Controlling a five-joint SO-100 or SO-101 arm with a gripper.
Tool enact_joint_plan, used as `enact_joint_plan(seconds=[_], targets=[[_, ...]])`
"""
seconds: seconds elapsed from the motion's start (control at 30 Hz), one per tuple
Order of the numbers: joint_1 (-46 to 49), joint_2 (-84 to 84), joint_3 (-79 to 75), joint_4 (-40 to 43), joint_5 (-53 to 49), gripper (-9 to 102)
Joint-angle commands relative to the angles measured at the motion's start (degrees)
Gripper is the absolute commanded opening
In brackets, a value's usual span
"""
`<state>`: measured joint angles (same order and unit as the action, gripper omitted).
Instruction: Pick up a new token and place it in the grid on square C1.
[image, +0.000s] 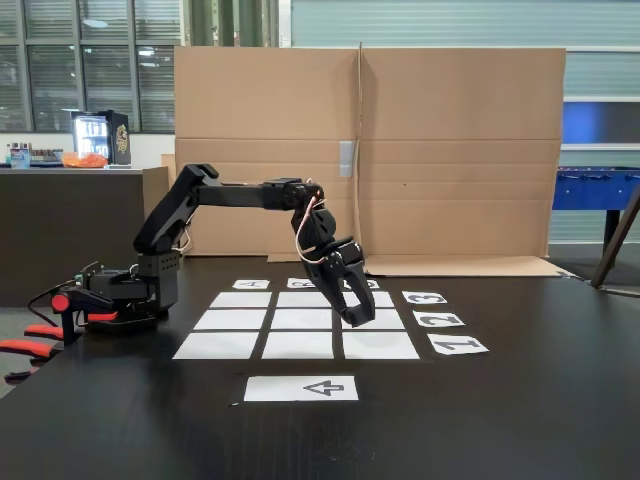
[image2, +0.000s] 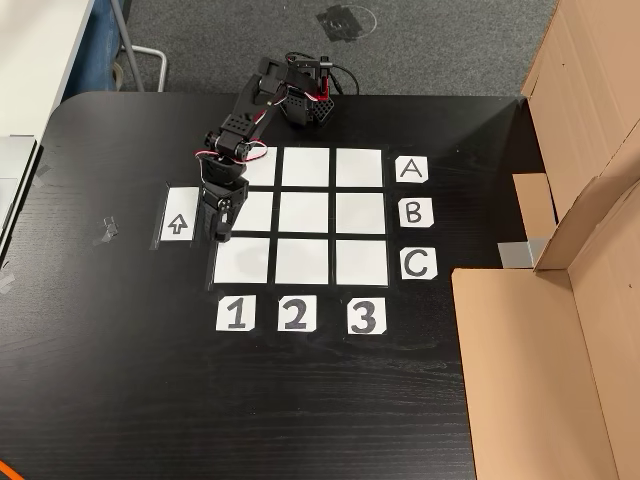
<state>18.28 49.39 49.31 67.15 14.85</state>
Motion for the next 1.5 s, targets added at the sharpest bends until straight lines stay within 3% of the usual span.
enact_joint_plan(seconds=[0.0,0.67,0.8,0.9,1.13,1.23,1.47], targets=[[-1.4,-0.3,-3.7,-0.4,-0.4,-1],[-3.7,-6.4,-8.6,-0.2,-0.3,1],[-3.7,-6.9,-8.6,-0.6,-0.3,20],[-3.7,-7.2,-8.6,-0.6,0.2,27],[-3.7,-7.0,-8.3,-0.8,0.6,31],[-3.7,-5.4,-8.1,-0.8,0.6,39],[-2.0,1.5,-8.6,-0.4,0.4,41]])
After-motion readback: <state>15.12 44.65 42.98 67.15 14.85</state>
